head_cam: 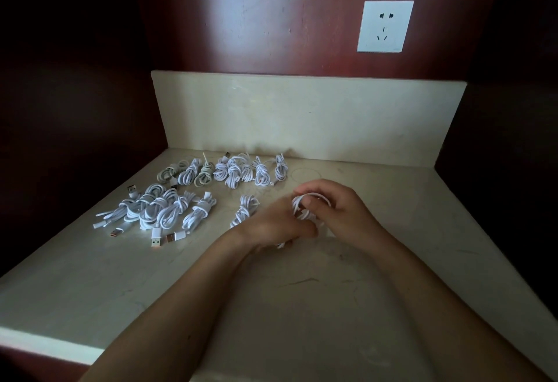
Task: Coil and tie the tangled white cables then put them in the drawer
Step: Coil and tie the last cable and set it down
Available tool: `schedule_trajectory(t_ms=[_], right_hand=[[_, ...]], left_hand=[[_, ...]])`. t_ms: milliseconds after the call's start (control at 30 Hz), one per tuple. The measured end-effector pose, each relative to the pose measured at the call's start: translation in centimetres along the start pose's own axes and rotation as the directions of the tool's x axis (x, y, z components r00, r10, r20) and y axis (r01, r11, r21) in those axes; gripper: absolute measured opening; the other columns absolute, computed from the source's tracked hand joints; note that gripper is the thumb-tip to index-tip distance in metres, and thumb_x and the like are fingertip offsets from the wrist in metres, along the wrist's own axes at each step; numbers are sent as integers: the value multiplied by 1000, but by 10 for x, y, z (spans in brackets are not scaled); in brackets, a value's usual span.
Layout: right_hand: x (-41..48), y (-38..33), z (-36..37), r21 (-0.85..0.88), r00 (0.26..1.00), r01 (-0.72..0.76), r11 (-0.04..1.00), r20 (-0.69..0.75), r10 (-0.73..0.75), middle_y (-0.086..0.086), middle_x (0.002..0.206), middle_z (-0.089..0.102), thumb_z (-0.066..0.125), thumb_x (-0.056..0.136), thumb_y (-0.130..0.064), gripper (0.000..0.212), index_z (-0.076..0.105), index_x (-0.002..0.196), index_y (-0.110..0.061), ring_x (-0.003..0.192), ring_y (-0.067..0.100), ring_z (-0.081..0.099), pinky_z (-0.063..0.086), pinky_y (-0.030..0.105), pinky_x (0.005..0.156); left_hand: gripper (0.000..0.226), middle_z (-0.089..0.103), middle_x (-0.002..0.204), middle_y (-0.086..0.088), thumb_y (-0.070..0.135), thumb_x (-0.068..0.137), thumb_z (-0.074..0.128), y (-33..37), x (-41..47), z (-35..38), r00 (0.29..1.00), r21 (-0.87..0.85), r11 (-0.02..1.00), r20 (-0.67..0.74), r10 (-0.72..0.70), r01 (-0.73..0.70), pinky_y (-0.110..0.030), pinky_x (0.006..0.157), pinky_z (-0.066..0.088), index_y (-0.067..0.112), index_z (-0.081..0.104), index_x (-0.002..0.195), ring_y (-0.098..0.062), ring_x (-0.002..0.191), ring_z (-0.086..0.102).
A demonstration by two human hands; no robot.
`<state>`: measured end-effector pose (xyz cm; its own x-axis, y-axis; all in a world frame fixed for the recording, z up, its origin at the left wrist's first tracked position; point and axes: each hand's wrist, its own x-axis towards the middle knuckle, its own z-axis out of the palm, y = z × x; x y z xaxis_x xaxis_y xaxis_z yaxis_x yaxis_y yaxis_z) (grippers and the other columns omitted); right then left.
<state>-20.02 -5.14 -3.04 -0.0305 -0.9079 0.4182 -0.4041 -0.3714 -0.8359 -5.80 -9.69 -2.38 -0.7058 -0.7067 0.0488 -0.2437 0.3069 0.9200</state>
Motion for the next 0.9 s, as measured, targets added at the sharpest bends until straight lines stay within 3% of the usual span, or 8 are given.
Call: schedule_trajectory(t_ms=[167,233,333,433,533,633,800,900], right_hand=[[-2,-7,-8,231,985,-151,961,117,127,-4,92,74,68,85,-1,23,72,98,-19,86,2,67,49,17,78],[-4,-10,-9,288,975,-200,937,154,161,-2,93,75,65,88,-3,23,73,102,-19,88,5,67,50,17,78],[-5,-12,-8,316,976,-215,924,92,196,1,93,75,62,91,-7,19,75,103,-16,86,8,67,52,19,74],[-4,-15,-5,328,975,-203,923,-16,220,-5,81,73,63,91,-7,15,75,96,-14,76,5,66,50,16,68],[-3,-19,-5,380,961,-194,904,-114,254,-7,67,68,64,90,-6,11,73,93,-11,58,0,61,44,12,52],[-3,-21,-9,447,945,-179,877,-171,280,-4,68,70,64,90,-5,10,73,93,-10,57,1,62,45,13,50],[-3,-21,-9,393,951,-158,906,-187,247,2,71,66,65,90,-5,11,72,95,-11,47,1,48,38,15,47],[-3,-20,-11,379,959,-138,915,-180,219,2,76,69,66,88,-3,12,71,98,-7,60,-2,59,44,11,60]], left_hand=[[35,62,75,9,-4,76,66,2,0,0,998,128,990,10,65,-66,-18,54,45,26,64,92,0,63,56],[29,58,68,8,-9,75,64,4,0,2,995,92,991,8,95,-95,-21,52,43,20,63,83,-3,58,52],[27,55,60,10,-13,75,61,3,4,5,986,41,988,-73,151,-148,-21,47,40,13,61,81,-5,51,50],[36,62,82,9,-9,80,66,-2,7,12,927,81,946,-190,323,-313,-19,63,48,21,60,100,3,70,60],[41,63,106,3,1,86,67,-8,8,12,876,138,897,-196,440,-419,-24,84,51,8,53,124,-2,96,63],[43,65,112,3,19,91,61,-16,13,6,850,388,826,-169,500,-409,-41,89,51,13,50,132,-13,104,64],[33,65,113,8,35,97,40,-16,11,1,861,568,771,-198,469,-289,-40,81,51,22,54,125,-14,100,62],[33,66,110,10,45,97,36,-19,13,-3,846,612,752,-245,473,-243,-40,79,51,32,55,121,-14,98,62]])
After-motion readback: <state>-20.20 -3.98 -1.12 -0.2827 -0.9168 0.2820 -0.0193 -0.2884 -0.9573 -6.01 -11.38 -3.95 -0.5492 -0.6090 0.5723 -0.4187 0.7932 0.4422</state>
